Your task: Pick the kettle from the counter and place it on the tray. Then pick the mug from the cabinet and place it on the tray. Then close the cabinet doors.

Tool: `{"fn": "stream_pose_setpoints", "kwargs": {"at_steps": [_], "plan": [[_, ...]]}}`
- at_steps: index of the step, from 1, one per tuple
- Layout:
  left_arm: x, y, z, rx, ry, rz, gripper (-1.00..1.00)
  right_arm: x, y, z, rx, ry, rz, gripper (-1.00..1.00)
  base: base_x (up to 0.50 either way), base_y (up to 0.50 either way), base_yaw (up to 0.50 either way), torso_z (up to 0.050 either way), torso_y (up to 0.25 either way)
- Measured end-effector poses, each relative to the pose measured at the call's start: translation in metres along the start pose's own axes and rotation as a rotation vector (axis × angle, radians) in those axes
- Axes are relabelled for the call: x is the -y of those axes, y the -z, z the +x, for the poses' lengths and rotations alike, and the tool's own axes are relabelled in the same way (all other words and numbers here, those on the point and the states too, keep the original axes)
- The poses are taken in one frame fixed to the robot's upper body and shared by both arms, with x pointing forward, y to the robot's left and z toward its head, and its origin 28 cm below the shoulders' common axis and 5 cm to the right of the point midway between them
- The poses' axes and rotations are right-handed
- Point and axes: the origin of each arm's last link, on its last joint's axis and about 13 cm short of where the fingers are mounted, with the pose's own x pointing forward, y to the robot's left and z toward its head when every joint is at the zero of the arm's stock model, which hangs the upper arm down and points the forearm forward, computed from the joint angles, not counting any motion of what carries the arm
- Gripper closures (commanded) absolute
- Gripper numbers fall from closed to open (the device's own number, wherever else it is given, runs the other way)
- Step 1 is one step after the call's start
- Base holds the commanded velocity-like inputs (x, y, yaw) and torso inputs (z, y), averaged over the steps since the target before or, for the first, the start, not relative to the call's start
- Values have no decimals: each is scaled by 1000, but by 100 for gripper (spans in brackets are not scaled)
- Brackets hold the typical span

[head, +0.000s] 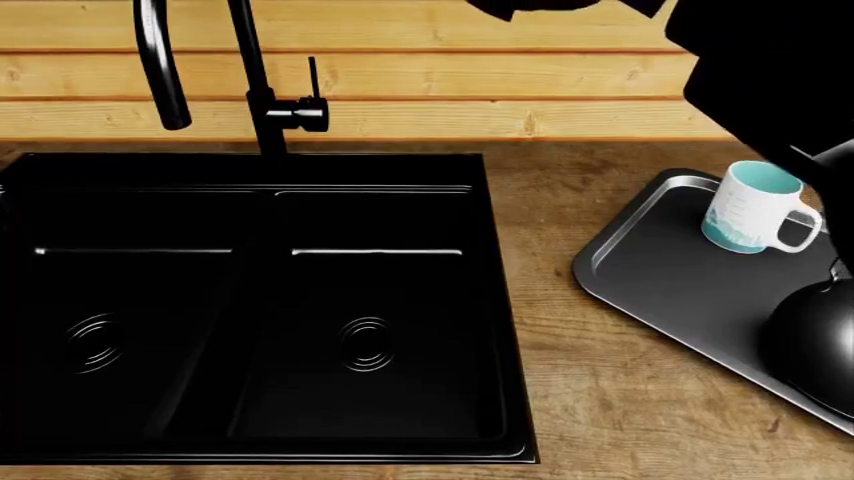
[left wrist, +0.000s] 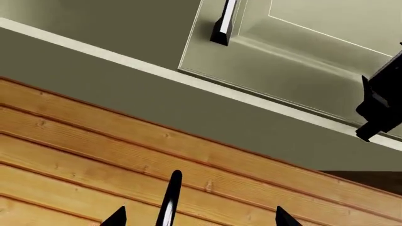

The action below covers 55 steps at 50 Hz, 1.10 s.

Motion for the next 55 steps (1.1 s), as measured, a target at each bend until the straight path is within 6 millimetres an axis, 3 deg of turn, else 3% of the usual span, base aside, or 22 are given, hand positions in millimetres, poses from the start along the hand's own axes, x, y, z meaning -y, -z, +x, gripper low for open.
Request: {"fn": "stream_pose_setpoints", "kwargs": {"at_steps": [8,17,24,32,35,40,43,49,55], "plan": [[-1,0,0,-3,-1,-1,-100,8,-1,0,-37,-47,182,-100,8,0,0,0,0],[2,-2,2,-4,7,4,-100,53,15,-15,-175,-134,696,-100,0,0,0,0,0],[7,-8,4,-2,22,9,-100,103,25,-61,-203,-88,991,-100,0,0,0,0,0],[14,-17,5,2,47,17,-100,139,54,-149,-137,9,1186,-100,0,0,0,0,0],[17,-19,4,3,57,19,-100,135,65,-181,-150,-15,1226,-100,0,0,0,0,0],[21,-23,3,3,71,25,-100,109,81,-227,-183,-183,1259,-100,0,0,0,0,0],[22,-24,3,3,76,31,-100,99,92,-250,-178,-195,1302,-100,0,0,0,0,0],[24,-27,2,7,84,42,-100,79,111,-286,-227,-132,1319,-100,1,288,0,0,0],[25,-28,2,10,89,48,-100,66,119,-309,-305,-69,1289,-100,1,500,0,0,0]]}}
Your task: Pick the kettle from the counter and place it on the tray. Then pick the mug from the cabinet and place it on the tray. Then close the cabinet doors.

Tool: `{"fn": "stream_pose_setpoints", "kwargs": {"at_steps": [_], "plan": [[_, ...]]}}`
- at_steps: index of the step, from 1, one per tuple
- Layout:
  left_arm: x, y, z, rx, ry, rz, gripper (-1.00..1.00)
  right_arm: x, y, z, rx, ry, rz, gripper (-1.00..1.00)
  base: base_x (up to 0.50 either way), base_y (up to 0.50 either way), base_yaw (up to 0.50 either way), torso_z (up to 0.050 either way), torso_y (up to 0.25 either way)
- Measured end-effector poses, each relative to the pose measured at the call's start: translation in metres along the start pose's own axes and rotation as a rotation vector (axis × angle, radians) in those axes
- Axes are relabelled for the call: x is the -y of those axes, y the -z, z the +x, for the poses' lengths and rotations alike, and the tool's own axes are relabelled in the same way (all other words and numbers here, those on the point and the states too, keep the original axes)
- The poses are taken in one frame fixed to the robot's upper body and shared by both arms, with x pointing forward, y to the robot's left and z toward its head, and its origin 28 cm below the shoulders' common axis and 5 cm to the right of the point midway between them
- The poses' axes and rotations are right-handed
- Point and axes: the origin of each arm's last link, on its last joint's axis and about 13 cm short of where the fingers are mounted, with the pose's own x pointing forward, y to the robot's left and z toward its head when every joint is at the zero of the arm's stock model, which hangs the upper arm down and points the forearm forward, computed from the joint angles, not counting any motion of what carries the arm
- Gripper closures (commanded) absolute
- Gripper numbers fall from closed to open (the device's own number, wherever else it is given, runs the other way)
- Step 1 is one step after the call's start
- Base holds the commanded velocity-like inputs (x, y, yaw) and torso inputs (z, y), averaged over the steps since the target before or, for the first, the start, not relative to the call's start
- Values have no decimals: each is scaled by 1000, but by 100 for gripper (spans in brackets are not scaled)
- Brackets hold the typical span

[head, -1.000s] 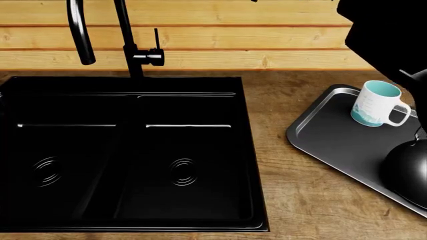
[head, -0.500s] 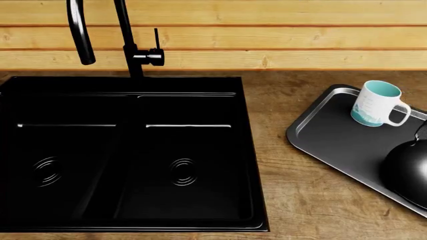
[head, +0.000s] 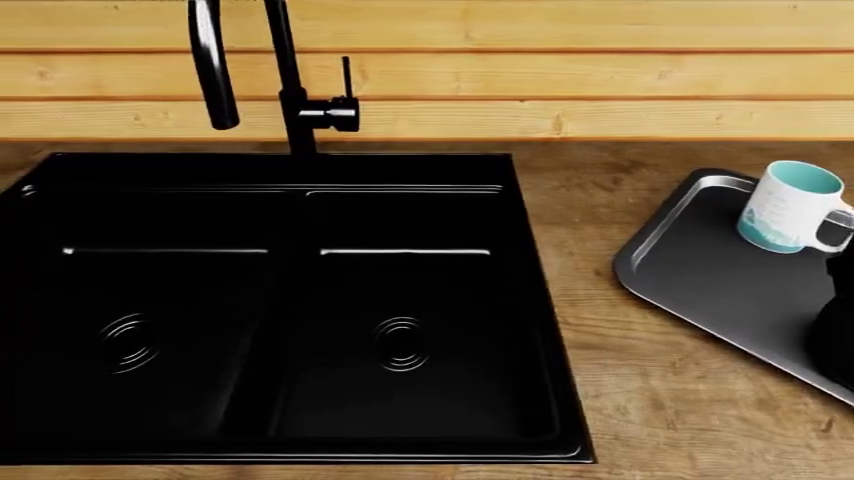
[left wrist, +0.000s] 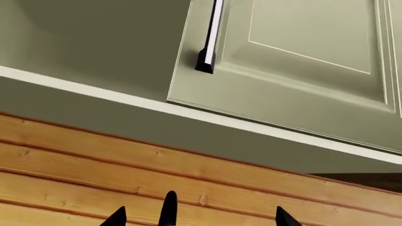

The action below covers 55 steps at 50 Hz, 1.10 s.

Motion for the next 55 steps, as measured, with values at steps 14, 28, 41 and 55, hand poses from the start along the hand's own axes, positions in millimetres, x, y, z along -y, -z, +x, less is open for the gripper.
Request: {"fn": "stream_pose_setpoints", "kwargs": {"at_steps": [14,28,41,55], "plan": [[1,-2,0,8,0,8,-100,3,18,-16,-46,114,-49,-100,1,500,0,0,0],[1,-3,0,8,2,6,-100,3,23,-19,-68,143,-68,-100,1,500,0,0,0],[1,-3,1,9,5,5,-100,2,25,-19,-80,143,-74,-100,1,500,0,0,0],[1,-2,0,5,5,4,-100,1,26,-18,-88,143,-77,-100,1,500,0,0,0]]}}
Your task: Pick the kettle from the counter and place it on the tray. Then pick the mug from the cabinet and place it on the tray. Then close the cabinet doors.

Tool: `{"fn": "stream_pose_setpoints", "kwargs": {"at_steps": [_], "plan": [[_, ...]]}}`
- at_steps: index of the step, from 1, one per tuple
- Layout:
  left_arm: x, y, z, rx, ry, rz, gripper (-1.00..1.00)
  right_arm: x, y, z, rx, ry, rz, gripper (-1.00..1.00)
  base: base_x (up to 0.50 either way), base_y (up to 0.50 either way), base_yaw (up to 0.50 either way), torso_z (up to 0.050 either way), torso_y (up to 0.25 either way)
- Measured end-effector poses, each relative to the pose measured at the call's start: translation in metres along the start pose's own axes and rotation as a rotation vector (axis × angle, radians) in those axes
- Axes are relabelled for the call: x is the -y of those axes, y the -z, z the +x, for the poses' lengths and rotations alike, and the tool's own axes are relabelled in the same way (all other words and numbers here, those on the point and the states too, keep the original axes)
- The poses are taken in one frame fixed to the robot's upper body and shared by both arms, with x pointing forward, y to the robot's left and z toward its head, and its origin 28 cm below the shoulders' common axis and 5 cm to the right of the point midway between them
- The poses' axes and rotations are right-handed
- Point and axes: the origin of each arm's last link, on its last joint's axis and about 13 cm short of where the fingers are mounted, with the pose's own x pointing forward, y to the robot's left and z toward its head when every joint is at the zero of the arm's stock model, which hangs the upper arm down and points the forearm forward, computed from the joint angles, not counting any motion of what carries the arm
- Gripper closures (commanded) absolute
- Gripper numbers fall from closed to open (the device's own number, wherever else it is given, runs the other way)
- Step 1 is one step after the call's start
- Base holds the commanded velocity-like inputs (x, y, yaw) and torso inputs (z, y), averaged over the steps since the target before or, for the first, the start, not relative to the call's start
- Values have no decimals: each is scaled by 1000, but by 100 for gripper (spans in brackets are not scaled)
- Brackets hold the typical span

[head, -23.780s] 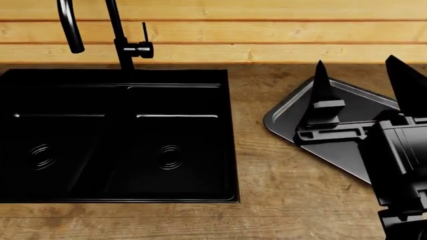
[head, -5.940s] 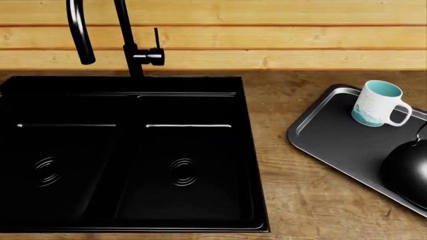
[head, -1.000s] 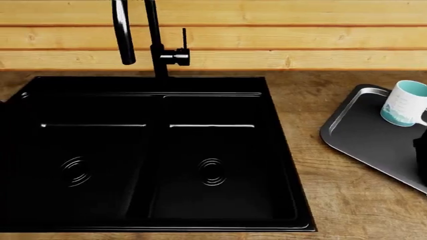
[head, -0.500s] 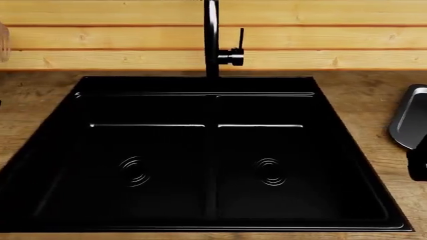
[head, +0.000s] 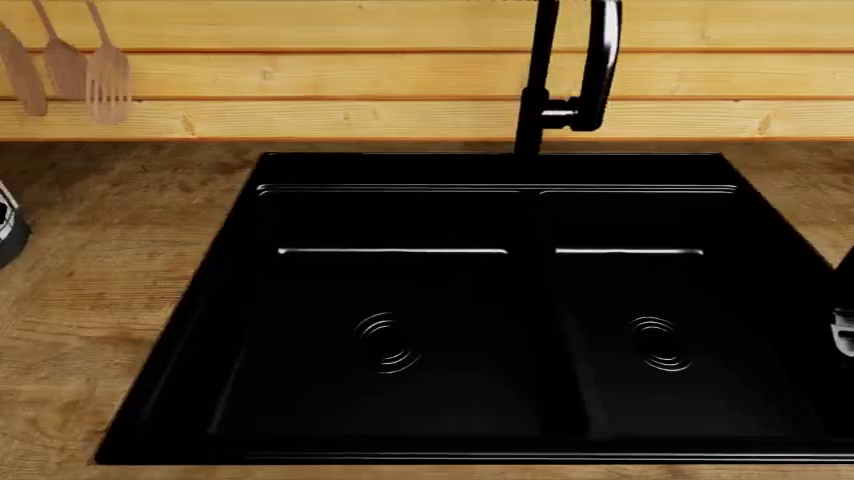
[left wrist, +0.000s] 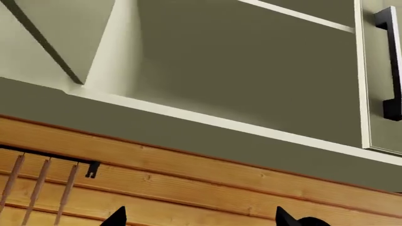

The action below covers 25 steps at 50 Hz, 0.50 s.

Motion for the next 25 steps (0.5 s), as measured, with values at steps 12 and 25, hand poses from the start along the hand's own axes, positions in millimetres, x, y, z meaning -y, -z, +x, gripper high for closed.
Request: {"fn": "stream_pose_setpoints", "kwargs": {"at_steps": [12,25], "plan": [[0,1,-1,-4,-2,0,-100,-1,1,1,-7,0,-3,-100,1,500,0,0,0],[0,2,-1,-7,-3,0,-100,-1,1,0,-15,1,0,-100,1,500,0,0,0]]}}
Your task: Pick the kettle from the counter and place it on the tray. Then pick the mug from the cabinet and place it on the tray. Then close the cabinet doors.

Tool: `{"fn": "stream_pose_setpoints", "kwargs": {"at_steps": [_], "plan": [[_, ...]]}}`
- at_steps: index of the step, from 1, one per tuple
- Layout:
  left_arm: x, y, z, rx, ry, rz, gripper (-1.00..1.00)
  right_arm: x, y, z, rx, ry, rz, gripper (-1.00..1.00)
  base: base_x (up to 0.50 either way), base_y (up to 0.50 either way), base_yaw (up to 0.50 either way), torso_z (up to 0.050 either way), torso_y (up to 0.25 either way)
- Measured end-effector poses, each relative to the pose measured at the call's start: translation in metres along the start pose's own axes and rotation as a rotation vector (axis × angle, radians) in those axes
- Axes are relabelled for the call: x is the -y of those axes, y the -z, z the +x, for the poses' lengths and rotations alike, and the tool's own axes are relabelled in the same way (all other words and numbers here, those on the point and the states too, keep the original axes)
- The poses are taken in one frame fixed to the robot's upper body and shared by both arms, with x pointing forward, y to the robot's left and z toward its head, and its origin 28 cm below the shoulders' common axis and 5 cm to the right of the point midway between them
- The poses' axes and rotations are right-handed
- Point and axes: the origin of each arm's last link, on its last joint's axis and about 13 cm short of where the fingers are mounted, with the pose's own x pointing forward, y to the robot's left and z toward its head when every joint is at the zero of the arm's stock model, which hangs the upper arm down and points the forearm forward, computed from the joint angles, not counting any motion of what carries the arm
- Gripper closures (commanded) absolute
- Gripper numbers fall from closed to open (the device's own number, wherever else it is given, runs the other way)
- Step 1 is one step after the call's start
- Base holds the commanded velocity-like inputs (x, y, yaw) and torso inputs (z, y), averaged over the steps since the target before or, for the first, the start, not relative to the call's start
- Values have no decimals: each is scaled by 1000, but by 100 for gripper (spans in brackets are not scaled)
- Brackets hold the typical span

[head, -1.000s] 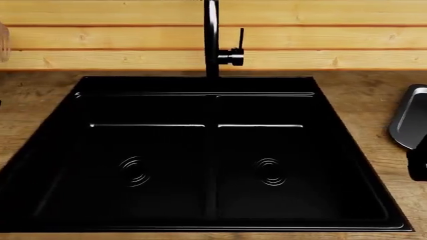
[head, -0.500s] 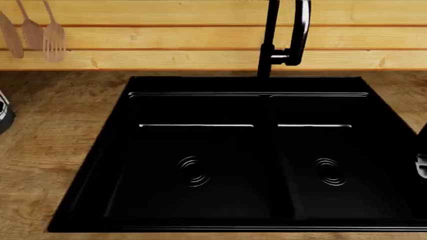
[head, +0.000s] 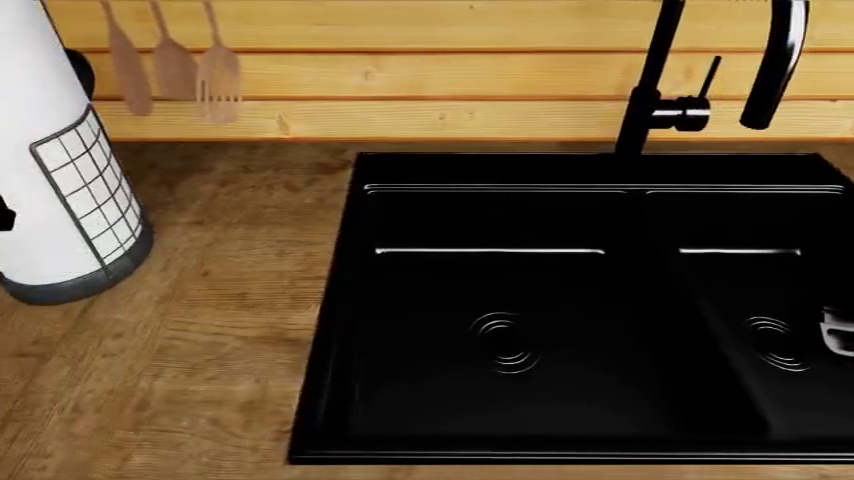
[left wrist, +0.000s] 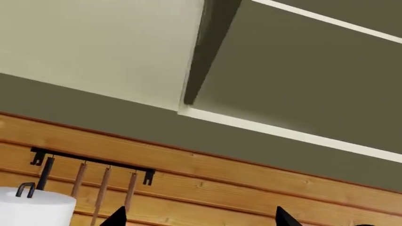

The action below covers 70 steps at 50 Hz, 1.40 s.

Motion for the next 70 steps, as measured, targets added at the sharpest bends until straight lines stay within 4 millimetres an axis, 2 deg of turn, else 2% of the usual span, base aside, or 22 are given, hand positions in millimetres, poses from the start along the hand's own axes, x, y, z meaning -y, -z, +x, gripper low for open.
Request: {"fn": "stream_pose_setpoints", "kwargs": {"at_steps": [16,26,38,48,59,70], "plan": [[0,0,0,-2,-8,1,-100,0,1,-1,-6,3,6,-100,0,496,0,0,0],[0,-12,10,28,-113,63,-100,-1,3,-2,-24,19,26,-100,0,0,0,0,0],[-12,-55,41,181,-306,225,-100,-2,5,-3,-42,34,42,-100,0,0,0,0,0],[-8,-101,73,335,-244,265,-100,-1,5,-4,-45,41,48,-100,0,0,0,0,0],[14,-153,121,398,-108,292,-100,0,5,-5,-46,45,53,-100,0,0,0,0,0],[50,-194,168,430,-4,337,-100,1,6,-7,-51,47,54,-100,0,0,0,0,0]]}}
